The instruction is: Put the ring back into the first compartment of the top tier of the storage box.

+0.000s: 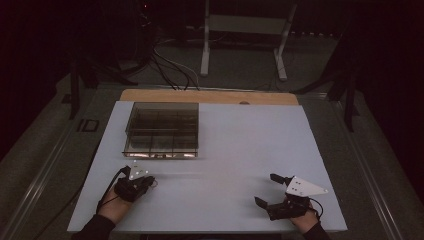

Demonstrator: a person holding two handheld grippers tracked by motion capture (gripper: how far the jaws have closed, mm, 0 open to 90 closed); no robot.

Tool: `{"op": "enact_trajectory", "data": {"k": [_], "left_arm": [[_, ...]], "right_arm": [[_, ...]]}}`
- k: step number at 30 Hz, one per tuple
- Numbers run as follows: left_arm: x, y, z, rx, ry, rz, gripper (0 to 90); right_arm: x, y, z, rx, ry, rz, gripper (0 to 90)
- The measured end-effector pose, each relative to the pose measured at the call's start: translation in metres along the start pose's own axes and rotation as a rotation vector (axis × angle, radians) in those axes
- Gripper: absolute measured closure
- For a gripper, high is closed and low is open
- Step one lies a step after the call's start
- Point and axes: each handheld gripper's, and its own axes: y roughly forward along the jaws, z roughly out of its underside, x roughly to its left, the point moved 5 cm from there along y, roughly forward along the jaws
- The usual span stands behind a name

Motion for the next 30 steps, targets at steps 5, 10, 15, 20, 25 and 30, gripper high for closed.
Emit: {"op": "enact_trajectory", "data": {"k": [5, 10, 15, 20, 25, 30], "left_arm": [[0.0, -0.002, 0.001, -0.001, -0.006, 0.022, 90.0], [-0.003, -0.004, 0.001, 0.002, 0.007, 0.04, 90.0], [-0.007, -0.009, -0.004, -0.007, 0.019, 0.065, 90.0], [-0.008, -0.013, -0.006, -0.03, 0.004, 0.096, 90.0], [-0.008, -0.017, -0.008, -0.034, 0.008, 0.101, 90.0], [-0.01, -0.02, -0.009, -0.042, 0.003, 0.127, 90.0]], "right_arm": [[-0.001, 0.0, 0.0, -0.002, 0.004, 0.004, 2.9], [-0.001, 0.0, 0.0, -0.009, 0.0, 0.015, 3.0], [-0.002, 0.0, 0.0, -0.006, 0.006, 0.017, 2.9], [-0.002, 0.0, 0.001, 0.0, 0.001, 0.022, 2.9], [-0.001, 0.0, 0.0, -0.001, -0.005, 0.025, 2.9], [-0.001, 0.001, 0.001, 0.002, -0.011, 0.026, 2.9]]}}
